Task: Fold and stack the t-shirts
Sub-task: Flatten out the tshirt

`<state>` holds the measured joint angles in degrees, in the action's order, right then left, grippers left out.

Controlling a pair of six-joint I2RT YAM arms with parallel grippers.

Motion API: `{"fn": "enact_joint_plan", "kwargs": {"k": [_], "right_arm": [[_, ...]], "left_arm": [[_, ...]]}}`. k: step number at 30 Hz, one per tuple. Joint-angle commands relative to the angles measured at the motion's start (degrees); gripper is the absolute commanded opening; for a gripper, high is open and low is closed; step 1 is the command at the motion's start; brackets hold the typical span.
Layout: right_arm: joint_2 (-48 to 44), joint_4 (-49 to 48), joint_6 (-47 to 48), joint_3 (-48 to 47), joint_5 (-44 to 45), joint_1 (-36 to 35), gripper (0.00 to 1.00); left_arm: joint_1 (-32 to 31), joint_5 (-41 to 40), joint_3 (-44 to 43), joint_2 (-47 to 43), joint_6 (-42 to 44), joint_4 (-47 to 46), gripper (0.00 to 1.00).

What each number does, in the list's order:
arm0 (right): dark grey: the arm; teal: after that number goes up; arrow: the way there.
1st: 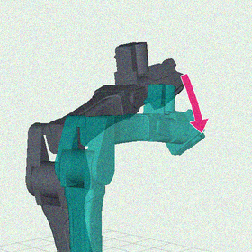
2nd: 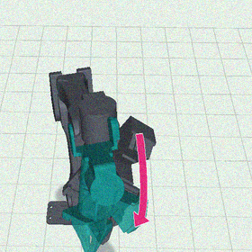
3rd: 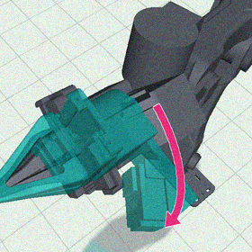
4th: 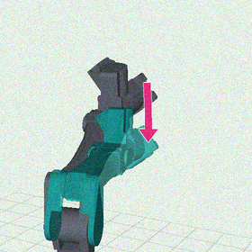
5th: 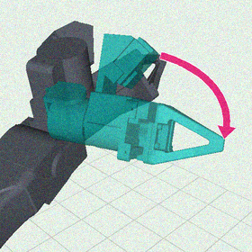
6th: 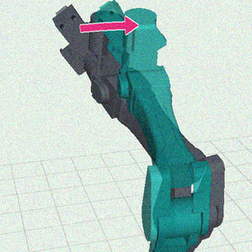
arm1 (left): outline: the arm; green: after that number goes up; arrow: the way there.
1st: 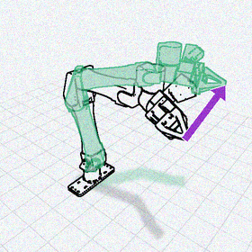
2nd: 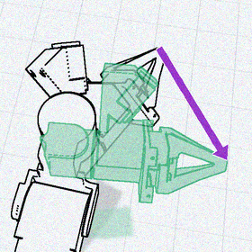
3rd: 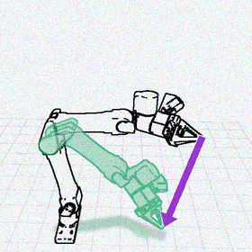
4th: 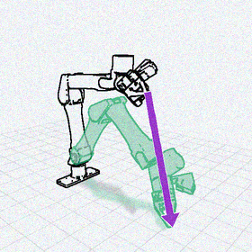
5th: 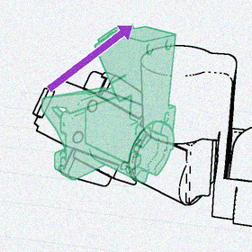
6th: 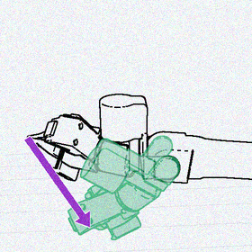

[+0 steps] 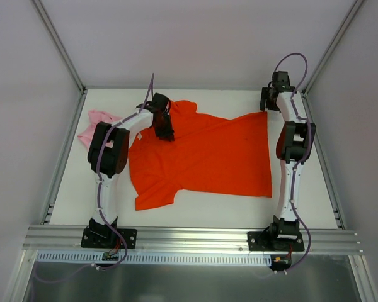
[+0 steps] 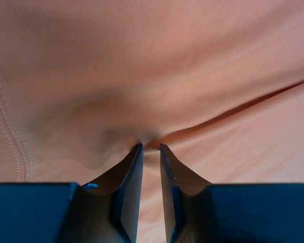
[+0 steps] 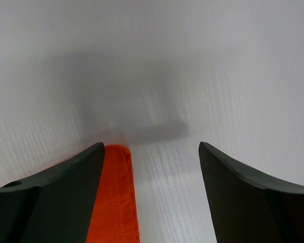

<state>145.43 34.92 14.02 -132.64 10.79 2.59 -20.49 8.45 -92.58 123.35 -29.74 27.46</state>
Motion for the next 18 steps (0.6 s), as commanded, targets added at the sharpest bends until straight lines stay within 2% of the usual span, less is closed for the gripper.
{"fn": "enact_joint_plan", "kwargs": {"k": [1,4,5,6,10,13,14,17,18], "right_arm": [[-3.65,-3.27,1.18,-2.98,3.80,-0.30,0.80],[-8.83,-2.40,1.36,-2.28,4.59,-0.48,0.83],[-10.84,-2.05,1.10,-1.32,4.25,-0.57,0.87],[-15.39,-0.74,0.75,-0.18,4.24,-0.74,0.89],[-27.36,5.24,-2.24,8.61,1.44,-1.18,0.90],[-36.05,11.83,-4.70,16.78,0.02,-1.53,0.91],[-38.53,13.84,-5.49,22.37,-0.32,-1.54,0.91],[-49.15,15.53,-8.48,32.23,-1.82,-2.15,0.90],[-51.88,15.62,-10.22,39.23,-3.30,-2.24,0.90]], "left_arm": [[0.89,-0.89,-2.70,0.22,1.96,0.93,0.21],[0.89,-0.71,-3.31,-0.04,2.40,1.01,0.22],[0.89,-0.80,-3.57,-0.04,2.49,1.19,0.22],[0.89,-0.89,-4.19,-0.13,2.58,1.45,0.22],[0.89,0.34,-6.04,-0.39,2.58,3.12,0.22],[0.89,1.22,-7.09,-1.35,2.14,4.26,0.23],[0.89,1.31,-7.44,-1.79,2.05,4.44,0.23],[0.89,2.18,-9.19,-2.24,2.05,5.31,0.24],[0.89,2.80,-9.55,-2.41,2.22,5.49,0.24]]}}
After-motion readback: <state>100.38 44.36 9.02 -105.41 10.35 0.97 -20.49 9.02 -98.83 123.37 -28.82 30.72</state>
